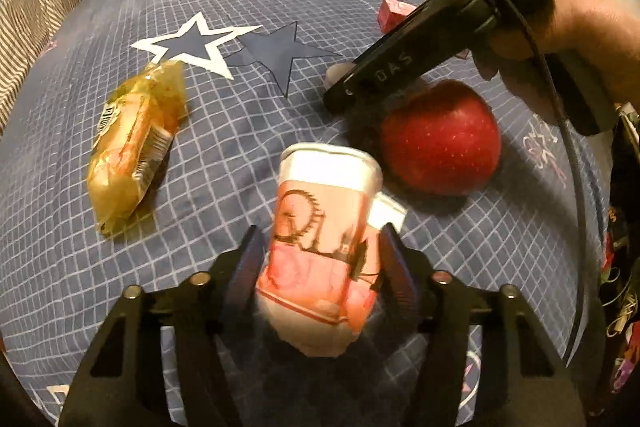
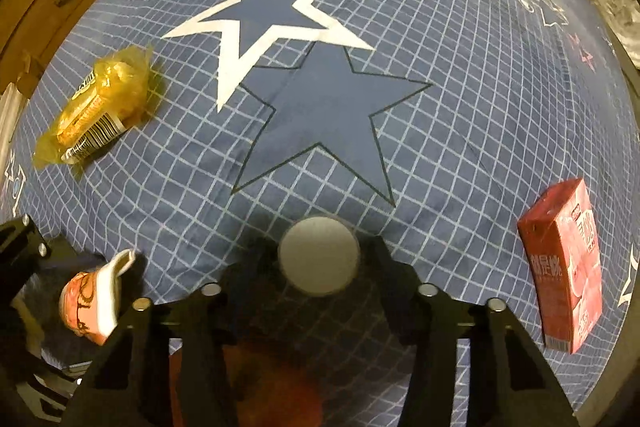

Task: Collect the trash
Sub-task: 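Grasp the red-white paper cup with the left tool while the right tool grasps the white bottle cap, then carry the paper cup and bottle cap with both tools over the bucket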

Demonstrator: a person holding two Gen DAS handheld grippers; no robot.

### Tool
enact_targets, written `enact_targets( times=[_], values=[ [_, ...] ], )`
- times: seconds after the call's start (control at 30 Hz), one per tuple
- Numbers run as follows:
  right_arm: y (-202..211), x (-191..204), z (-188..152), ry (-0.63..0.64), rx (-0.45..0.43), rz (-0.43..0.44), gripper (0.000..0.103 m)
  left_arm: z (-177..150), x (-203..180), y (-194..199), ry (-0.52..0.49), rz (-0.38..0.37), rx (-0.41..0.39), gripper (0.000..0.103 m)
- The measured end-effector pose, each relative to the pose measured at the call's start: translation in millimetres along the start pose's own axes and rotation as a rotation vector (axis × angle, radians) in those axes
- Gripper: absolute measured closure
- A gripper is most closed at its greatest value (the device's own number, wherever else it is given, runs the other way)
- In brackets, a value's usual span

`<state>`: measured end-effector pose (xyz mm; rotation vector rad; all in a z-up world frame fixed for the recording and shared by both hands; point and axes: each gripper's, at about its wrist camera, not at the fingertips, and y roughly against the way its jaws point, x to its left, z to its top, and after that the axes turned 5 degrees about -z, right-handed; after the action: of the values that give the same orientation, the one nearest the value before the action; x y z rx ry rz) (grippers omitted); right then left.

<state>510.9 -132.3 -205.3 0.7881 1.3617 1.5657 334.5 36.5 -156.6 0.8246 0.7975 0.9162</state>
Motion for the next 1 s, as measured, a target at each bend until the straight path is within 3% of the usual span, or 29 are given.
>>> enact_targets(
  times=[0.07,0.23,0.43,0.7,0.87,1.0],
  values=[
    [-1,-1,6,0.002,-0.017,-0.008,0.061,0,1,1,0.015,-0.004,-0.015,0.063],
    [23,11,-3,-0.003,-0.098,-0.031,0.062,-10,-1,10,0.038,0.012,-0.068,0.07],
    [84,9,-31,-0.089,-0.335,-0.022,0.062,-37,4,59,0.116,0.083,-0.213,0.071],
    [184,52,-143,-0.17,-0.709,-0.132,0.062,-67,-3,154,0.201,0.243,-0.461,0.071],
    [234,83,-227,-0.278,-0.903,-0.22,0.062,-86,-31,188,0.205,0.283,-0.57,0.07],
    [258,102,-281,-0.346,-1.0,-0.3,0.061,-101,-65,206,0.191,0.28,-0.644,0.07]
  ],
)
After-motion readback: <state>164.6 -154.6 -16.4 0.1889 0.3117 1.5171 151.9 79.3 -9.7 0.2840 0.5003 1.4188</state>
